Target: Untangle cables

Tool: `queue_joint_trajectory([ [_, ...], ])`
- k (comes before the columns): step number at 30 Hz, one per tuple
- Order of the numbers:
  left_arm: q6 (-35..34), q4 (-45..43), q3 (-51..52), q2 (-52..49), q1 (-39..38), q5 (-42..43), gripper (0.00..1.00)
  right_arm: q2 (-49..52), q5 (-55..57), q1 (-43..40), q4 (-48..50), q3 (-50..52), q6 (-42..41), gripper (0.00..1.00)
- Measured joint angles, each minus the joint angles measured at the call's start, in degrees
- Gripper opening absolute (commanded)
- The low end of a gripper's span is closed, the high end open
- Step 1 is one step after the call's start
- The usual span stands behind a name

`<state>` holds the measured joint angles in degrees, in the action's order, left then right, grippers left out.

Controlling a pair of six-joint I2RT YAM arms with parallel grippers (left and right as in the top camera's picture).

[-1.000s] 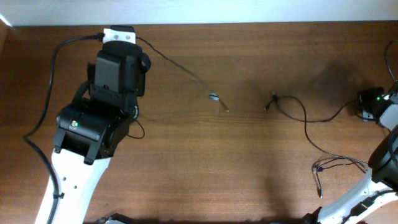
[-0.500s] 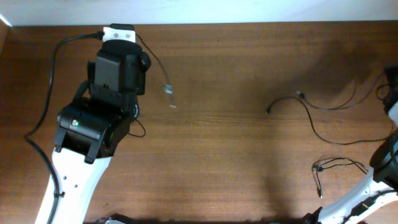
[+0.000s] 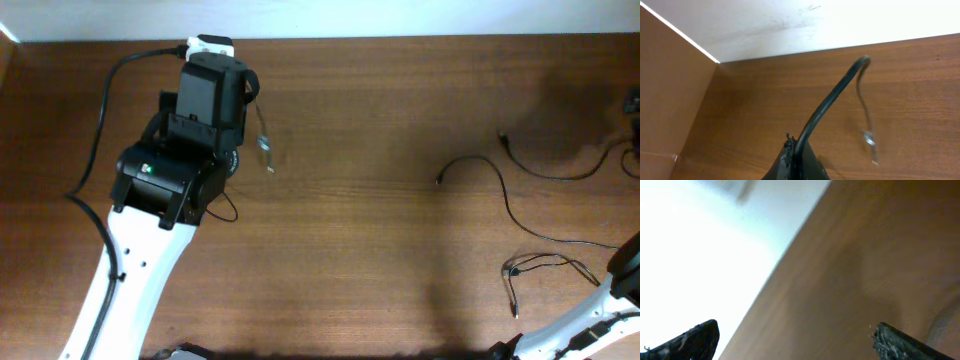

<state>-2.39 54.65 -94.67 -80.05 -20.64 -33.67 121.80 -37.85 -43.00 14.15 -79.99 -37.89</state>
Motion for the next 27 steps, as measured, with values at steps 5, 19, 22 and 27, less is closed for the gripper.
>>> queue_joint_trajectory([
  [5, 1.6, 0.2, 0.0, 0.0, 0.0, 2.6, 0.0, 0.0, -18.2, 0.8, -0.4, 0.0, 0.0, 0.99],
  [19, 15.3, 6.5, 0.0, 0.0, 0.1, 31.4, 0.0, 0.0, -22.9, 35.3, -0.9, -0.1, 3.7, 0.99],
  [22, 16.8, 8.4, 0.0, 0.0, 0.5, 33.4, 0.0, 0.0, -20.2, 42.9, -1.3, -0.1, 8.3, 0.99],
  [27, 14.6, 8.6, 0.0, 0.0, 6.6, 37.0, 0.0, 0.0, -13.0, 54.8, -1.4, -0.1, 18.1, 0.99],
])
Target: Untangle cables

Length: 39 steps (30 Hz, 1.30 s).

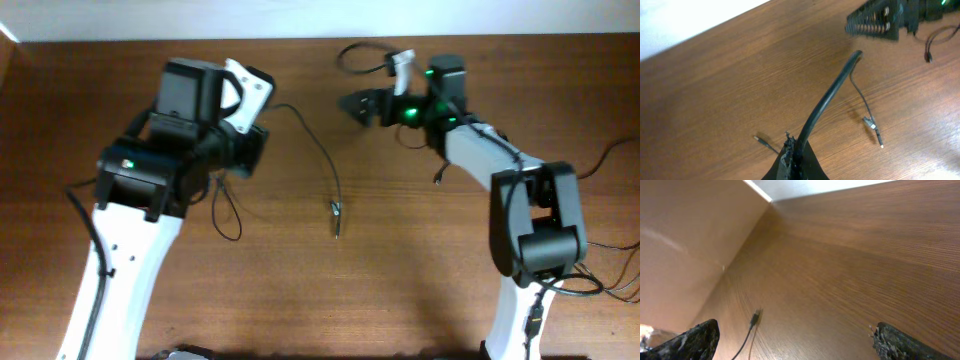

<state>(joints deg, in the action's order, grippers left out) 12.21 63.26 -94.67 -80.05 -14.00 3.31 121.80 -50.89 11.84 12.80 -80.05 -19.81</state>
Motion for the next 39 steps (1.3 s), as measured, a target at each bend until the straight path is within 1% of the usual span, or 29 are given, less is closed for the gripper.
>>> queue_joint_trajectory([
  [4, -0.9, 0.4, 0.0, 0.0, 6.9, 6.3, 0.0, 0.0, 6.6, 6.2, 0.0, 0.0, 8.1, 0.99],
  [9, -1.3, 1.9, 0.0, 0.0, 10.6, 8.9, 0.0, -1.5, 15.5, 12.7, 2.5, 0.0, 16.8, 0.99],
  [11, -1.4, 1.9, 0.0, 0.0, 11.0, 9.1, 0.0, -3.5, 18.4, 13.2, 3.3, 0.0, 18.5, 0.99],
  [13, -1.5, 2.1, 0.0, 0.0, 11.1, 9.7, 0.0, -7.5, 22.7, 13.1, 4.5, 0.0, 19.7, 0.99],
  [16, -1.6, 2.0, 0.0, 0.0, 11.1, 9.8, 0.0, -12.4, 25.0, 13.0, 4.6, 0.0, 22.3, 0.99],
  [18, -3.0, 0.7, 0.0, 0.0, 11.2, 9.8, 0.0, -15.1, 24.6, 13.1, 2.9, -0.1, 23.5, 0.99],
  [21, -7.2, -2.4, 0.0, 0.0, 11.9, 10.0, 0.0, -18.3, 19.9, 13.7, 1.2, -0.1, 24.6, 0.99],
  [24, -9.8, -4.0, 0.0, 0.0, 12.1, 13.5, 0.0, -19.6, 15.3, 15.5, 0.9, -0.1, 25.0, 0.99],
  [31, -11.1, -3.5, 0.0, -1.6, 12.1, 17.2, 0.0, -19.6, 13.7, 20.8, 0.8, -0.1, 28.5, 0.99],
  [39, -11.7, -3.7, 0.0, -2.0, 11.6, 18.8, 0.0, -19.6, 12.0, 21.4, 0.3, -0.1, 29.5, 0.99],
])
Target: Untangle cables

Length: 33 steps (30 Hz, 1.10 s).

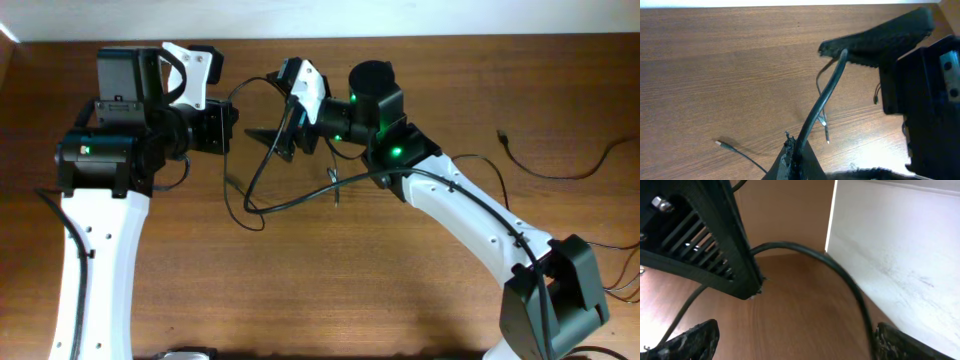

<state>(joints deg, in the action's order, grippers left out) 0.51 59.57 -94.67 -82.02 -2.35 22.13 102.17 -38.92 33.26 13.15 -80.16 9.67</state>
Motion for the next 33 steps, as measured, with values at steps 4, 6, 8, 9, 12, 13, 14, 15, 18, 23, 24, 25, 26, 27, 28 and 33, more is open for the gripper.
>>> queue_joint_trajectory([
  [4, -0.8, -2.7, 0.0, -0.7, -2.2, 0.0, 0.0, 0.0, 0.0, 1.9, -1.5, 0.0, 0.0, 0.99],
  [6, -2.0, -3.7, 0.0, -1.0, -2.5, -0.4, 0.0, 0.0, 0.0, 2.2, -2.1, 0.0, 0.0, 0.99],
  [8, -3.7, -4.1, 0.0, -1.0, -2.5, -2.6, 0.0, 0.0, 0.0, 2.2, -2.1, 0.0, -0.3, 0.99],
  [9, -4.3, -4.2, 0.0, -1.0, -2.6, -3.2, 0.0, 0.0, 0.0, 2.2, -2.1, 0.0, -0.5, 0.99],
  [12, -5.8, -4.8, 0.0, -1.0, -2.7, -5.1, 0.0, 0.0, 0.0, 2.5, -2.1, 0.0, -0.6, 0.99],
  [13, -6.0, -5.0, 0.0, -1.0, -2.7, -5.3, 0.0, 0.0, 0.0, 2.7, -2.1, 0.0, -0.6, 0.99],
  [14, -6.2, -5.2, 0.0, -1.0, -2.7, -5.5, 0.0, 0.0, 0.0, 2.8, -2.1, 0.0, -0.7, 0.99],
  [15, -6.4, -5.4, 0.0, -1.1, -2.7, -5.7, 0.0, 0.0, 0.0, 3.1, -2.1, 0.0, -0.7, 0.99],
  [18, -7.1, -5.5, 0.0, -1.4, -2.7, -6.1, 0.0, 0.0, 0.0, 3.7, -2.1, 0.0, -0.7, 0.99],
  [23, -10.9, -5.8, 0.0, -1.9, -2.7, -6.1, 0.0, 0.0, 0.0, 3.8, -2.1, 0.0, -0.7, 0.99],
  [24, -12.4, -5.8, 0.0, -1.9, -2.7, -6.1, 0.0, 0.0, 0.3, 3.8, -2.0, 0.0, -0.9, 0.99],
  [25, -13.7, -5.8, 0.0, -1.9, -2.7, -6.1, 0.0, 0.0, 1.0, 3.8, -2.0, 0.0, -1.2, 0.99],
  [26, -14.8, -5.8, 0.0, -1.9, -2.7, -6.0, 0.0, 0.0, 1.7, 3.8, -2.0, 0.0, -1.4, 0.99],
  [27, -16.6, -5.8, 0.0, -1.9, -2.7, -5.6, 0.0, 0.0, 2.3, 3.8, -2.1, 0.0, -1.8, 0.99],
  [28, -18.5, -5.8, 0.0, -1.9, -2.7, -5.2, 0.0, 0.0, 3.0, 3.8, -2.0, 0.0, -2.1, 0.99],
  [33, -25.5, -5.8, 0.0, -1.9, -2.7, -4.3, 0.0, 0.0, 4.0, 3.9, -2.0, 0.0, -2.2, 0.83],
])
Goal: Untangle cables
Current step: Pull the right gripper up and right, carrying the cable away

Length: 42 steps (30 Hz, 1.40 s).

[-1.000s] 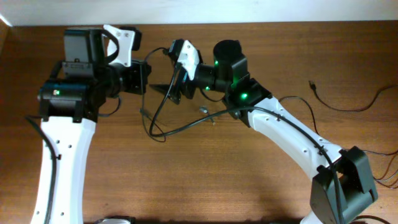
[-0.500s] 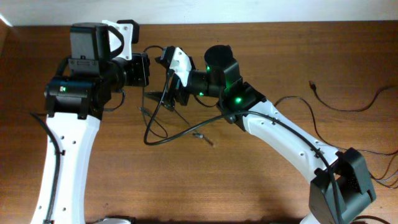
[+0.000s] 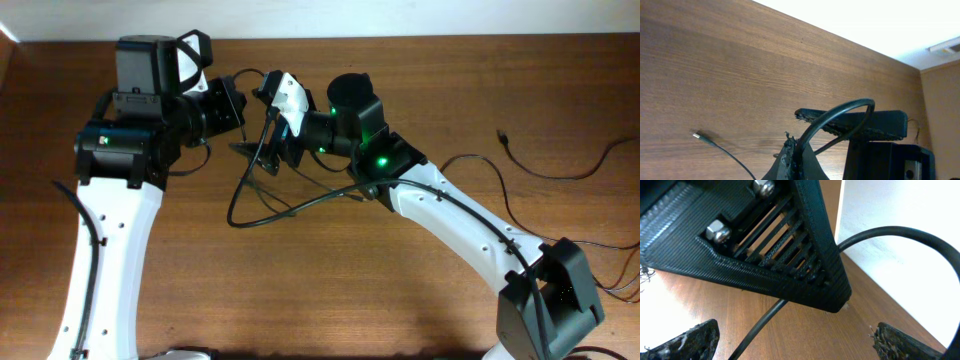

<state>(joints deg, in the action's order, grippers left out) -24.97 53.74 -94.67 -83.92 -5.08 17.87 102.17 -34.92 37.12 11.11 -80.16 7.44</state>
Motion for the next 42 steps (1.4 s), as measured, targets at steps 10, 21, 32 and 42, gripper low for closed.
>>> queue_joint_trajectory([
  [10, -3.2, -0.5, 0.0, 0.0, 0.0, 0.1, 0.13, 0.0, 0.4, 0.4, -0.1, 0.0, -0.7, 0.07],
  [21, -3.5, 2.0, 0.0, 0.0, 0.0, 0.4, 0.79, 0.0, 5.0, 0.5, -0.7, 0.0, -0.8, 0.04],
  [32, 6.8, 5.2, 0.0, 4.4, 0.4, 0.1, 0.82, 0.0, 9.4, -8.2, -2.2, 0.0, -6.8, 0.04],
  [42, 10.4, 9.4, 0.0, 12.8, 1.7, -7.6, 1.0, 0.0, 17.7, -26.6, -2.1, 0.0, -9.1, 0.04],
])
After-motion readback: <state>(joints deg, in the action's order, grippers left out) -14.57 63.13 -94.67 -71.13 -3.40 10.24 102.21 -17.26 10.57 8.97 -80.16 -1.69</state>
